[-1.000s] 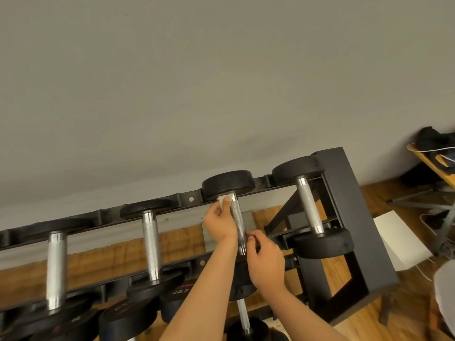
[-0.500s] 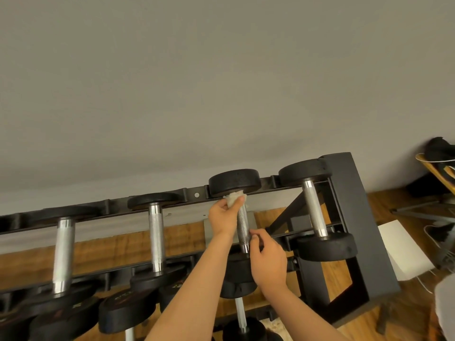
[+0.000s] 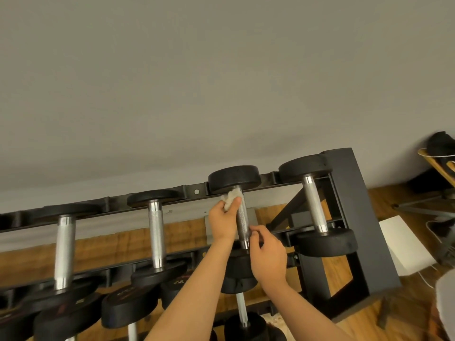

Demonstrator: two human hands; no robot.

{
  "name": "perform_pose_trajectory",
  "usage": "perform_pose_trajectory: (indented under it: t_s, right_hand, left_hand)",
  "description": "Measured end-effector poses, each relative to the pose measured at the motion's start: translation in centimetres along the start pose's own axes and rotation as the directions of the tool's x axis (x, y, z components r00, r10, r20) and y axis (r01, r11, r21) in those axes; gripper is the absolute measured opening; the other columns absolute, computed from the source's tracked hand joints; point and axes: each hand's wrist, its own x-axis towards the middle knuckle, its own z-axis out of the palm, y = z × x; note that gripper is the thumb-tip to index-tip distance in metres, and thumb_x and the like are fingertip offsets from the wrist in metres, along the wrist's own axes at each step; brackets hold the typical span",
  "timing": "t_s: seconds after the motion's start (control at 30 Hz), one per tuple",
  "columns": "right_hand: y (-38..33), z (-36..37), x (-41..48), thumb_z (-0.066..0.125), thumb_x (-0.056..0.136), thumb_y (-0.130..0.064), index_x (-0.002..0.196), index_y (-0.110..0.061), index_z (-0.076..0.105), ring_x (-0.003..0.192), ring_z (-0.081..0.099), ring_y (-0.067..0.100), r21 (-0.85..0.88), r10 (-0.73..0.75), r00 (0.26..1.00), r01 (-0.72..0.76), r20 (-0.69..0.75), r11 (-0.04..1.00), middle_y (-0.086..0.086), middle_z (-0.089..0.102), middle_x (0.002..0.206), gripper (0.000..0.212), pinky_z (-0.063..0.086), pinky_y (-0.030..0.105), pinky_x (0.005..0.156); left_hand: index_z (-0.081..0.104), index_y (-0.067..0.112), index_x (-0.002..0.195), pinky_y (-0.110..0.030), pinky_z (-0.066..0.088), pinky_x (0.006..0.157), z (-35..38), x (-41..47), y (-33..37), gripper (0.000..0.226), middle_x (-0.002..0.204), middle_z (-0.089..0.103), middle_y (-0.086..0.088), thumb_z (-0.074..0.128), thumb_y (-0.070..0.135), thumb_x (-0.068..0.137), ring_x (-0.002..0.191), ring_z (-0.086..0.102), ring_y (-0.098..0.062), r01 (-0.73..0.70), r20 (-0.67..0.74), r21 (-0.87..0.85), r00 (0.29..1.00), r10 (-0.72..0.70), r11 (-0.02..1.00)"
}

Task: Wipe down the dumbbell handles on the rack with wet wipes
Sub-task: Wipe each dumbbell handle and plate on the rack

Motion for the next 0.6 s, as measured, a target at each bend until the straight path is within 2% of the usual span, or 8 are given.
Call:
perform_pose_trajectory:
  t_s: [0.07,0.23,0.4,0.5,0.6]
  right_hand:
    - [0.0,0.0,0.0,0.049,0.098,-0.026,0.109,-0.025,0.068,0.068,0.061,0.002,0.002,-0.005,1.0,0.005,-0.004,1.0,-0.013,0.066,0.075,0.022,0.054,0.026,0.063]
    - [0.1,0.1,0.0,0.048,0.098,-0.027,0.11,-0.024,0.068,0.07,0.062,0.001,0.001,-0.008,1.0,0.008,-0.006,1.0,-0.013,0.066,0.077,0.023,0.054,0.025,0.063]
    - [0.0,0.0,0.0,0.046,0.098,-0.028,0.107,-0.025,0.068,0.068,0.061,0.004,-0.005,0.005,1.0,-0.005,-0.012,1.0,-0.013,0.065,0.074,0.024,0.052,0.027,0.062]
    - [-0.2,0.0,0.0,0.048,0.098,-0.027,0.106,-0.024,0.068,0.067,0.061,0.002,0.009,0.007,1.0,-0.007,-0.012,1.0,-0.013,0.065,0.073,0.022,0.053,0.025,0.061]
    - [-0.2,0.0,0.0,0.048,0.098,-0.024,0.106,-0.024,0.069,0.065,0.06,0.003,0.001,0.002,1.0,-0.002,-0.017,1.0,-0.012,0.064,0.071,0.022,0.051,0.025,0.059]
  left_hand:
    - [0.068,0.006,0.096,-0.011,0.046,0.063,0.3,0.8,0.8,0.023,0.088,0.068,-0.003,0.068,0.028,0.091,0.078,0.062,-0.009,0.027,0.062,0.004,0.998,-0.028,1.0]
    - [0.057,0.012,0.071,-0.007,0.041,0.051,0.1,-1.3,-0.5,0.028,0.068,0.058,0.002,0.064,0.026,0.094,0.062,0.054,-0.007,0.006,-0.03,0.016,1.0,-0.006,1.0]
    - [0.061,0.009,0.078,-0.012,0.041,0.056,0.4,0.5,1.0,0.029,0.074,0.062,-0.001,0.063,0.033,0.094,0.072,0.059,-0.013,0.032,-0.011,0.045,0.999,-0.031,0.998]
    - [0.06,0.009,0.073,-0.011,0.04,0.054,0.2,-0.3,0.0,0.032,0.068,0.059,0.0,0.064,0.033,0.093,0.063,0.054,-0.009,0.015,-0.084,0.033,0.996,-0.012,0.999]
    - [0.062,0.009,0.073,-0.019,0.044,0.06,0.1,-0.4,-0.4,0.029,0.07,0.061,-0.001,0.067,0.031,0.091,0.064,0.055,-0.009,0.02,-0.12,-0.012,0.993,-0.021,1.0]
